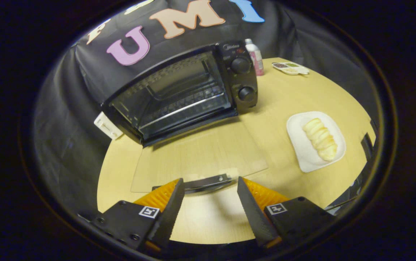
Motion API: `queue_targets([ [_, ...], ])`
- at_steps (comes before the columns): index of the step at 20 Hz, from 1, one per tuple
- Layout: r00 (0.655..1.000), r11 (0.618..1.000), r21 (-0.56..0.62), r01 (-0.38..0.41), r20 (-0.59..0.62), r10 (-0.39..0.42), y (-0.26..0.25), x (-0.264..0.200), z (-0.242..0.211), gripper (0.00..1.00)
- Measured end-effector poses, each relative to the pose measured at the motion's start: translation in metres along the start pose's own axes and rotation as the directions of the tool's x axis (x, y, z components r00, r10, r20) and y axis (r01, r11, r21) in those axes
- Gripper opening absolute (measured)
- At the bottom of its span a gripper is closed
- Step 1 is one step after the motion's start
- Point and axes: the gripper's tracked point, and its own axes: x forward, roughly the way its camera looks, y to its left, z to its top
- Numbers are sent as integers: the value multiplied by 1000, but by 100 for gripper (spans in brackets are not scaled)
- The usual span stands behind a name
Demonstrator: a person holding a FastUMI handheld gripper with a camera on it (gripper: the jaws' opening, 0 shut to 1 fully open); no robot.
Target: Open the toaster oven, put the food inside, and close the toaster oven door.
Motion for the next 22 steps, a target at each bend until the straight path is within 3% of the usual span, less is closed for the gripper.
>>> queue_targets([
  [5,995,995,-19,95,44,-94,-69,-24,37,91],
  [11,973,970,-80,229,39,-227,-157,-14,55,92],
  [16,964,951,-165,262,2,-266,-199,7,60,92],
  [22,966,946,-245,212,-92,-241,-212,24,44,92],
])
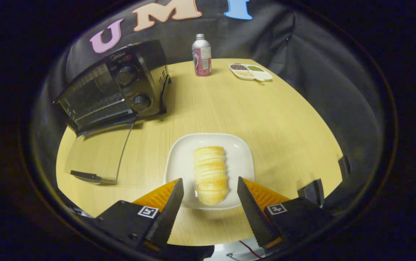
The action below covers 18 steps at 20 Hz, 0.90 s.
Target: Open the toaster oven, put the food inside, and close the toaster oven door.
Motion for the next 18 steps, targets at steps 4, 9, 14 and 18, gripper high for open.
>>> queue_targets([
  [4,999,1000,-10,-16,-30,16,5,11,-10,76],
  [9,1000,1000,5,9,-5,-9,5,7,-7,56],
  [14,999,992,121,-24,50,18,29,-10,7,41],
  [18,989,973,199,-118,113,97,75,-38,33,41],
])
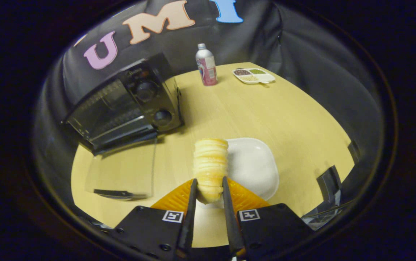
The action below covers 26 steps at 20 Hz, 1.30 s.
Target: Open the toaster oven, put the food inside, and close the toaster oven door.
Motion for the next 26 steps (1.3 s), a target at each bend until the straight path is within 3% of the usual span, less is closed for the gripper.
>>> queue_targets([
  [6,984,977,119,-179,49,174,96,-3,15,41],
  [11,968,950,186,-249,58,243,148,19,25,41],
  [21,962,952,180,-248,161,221,215,63,64,41],
  [26,965,966,155,-209,191,178,227,87,76,41],
])
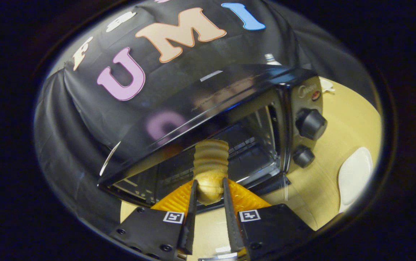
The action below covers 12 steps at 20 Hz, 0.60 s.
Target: Open the toaster oven, put the food inside, and close the toaster oven door.
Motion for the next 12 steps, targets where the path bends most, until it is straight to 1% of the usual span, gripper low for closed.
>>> queue_targets([
  [6,999,999,-2,44,7,-44,1,16,6,41],
  [7,999,999,1,42,8,-42,2,16,8,41],
  [12,1000,999,-31,26,3,-26,7,17,10,73],
])
